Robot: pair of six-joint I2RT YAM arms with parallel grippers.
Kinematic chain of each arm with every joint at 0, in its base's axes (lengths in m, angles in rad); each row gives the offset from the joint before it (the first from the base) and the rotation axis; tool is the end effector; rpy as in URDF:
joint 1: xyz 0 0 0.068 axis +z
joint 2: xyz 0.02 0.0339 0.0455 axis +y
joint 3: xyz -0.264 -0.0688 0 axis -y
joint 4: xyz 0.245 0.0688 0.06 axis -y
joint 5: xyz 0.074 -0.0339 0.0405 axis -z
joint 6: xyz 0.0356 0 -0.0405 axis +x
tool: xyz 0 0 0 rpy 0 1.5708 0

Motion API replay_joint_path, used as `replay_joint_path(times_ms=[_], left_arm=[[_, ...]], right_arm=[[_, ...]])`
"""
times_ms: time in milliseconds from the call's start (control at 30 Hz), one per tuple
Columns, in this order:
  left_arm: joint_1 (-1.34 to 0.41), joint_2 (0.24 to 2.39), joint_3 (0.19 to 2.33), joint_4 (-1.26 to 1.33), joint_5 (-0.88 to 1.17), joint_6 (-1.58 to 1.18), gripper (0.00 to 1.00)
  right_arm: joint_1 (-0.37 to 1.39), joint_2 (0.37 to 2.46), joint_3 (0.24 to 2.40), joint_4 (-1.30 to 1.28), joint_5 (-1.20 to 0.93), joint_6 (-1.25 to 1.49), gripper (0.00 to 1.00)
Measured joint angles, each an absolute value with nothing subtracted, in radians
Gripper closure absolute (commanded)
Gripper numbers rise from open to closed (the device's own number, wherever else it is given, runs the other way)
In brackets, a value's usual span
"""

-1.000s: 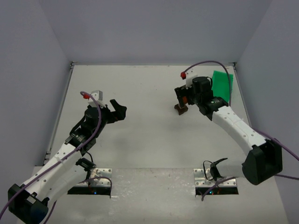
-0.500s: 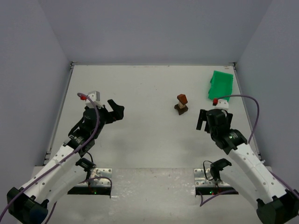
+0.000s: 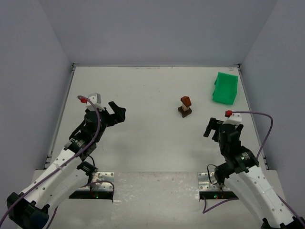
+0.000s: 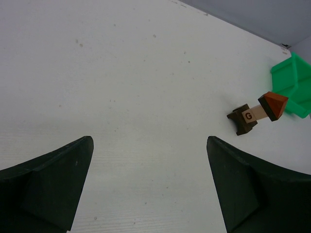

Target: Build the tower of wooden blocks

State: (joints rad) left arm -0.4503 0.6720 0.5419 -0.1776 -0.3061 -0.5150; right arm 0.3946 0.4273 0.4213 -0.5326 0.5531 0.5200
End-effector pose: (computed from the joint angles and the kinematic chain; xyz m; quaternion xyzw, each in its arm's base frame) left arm 0.1550 -0.0630 0.2729 -0.1158 0.7944 -0.1618 0.5739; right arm 0.1130 0.0268 0.2279 0.1869 0.8266 -0.0035 0.5308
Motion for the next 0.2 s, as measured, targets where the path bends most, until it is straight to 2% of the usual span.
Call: replay_joint_path(times_ms=[200], left_arm=[[-0.450,0.670,0.542,-0.178,-0.312,-0.521,0.00]], right_arm=[[0.395,0.433,0.421,-0.532,0.569,0.521,0.01]])
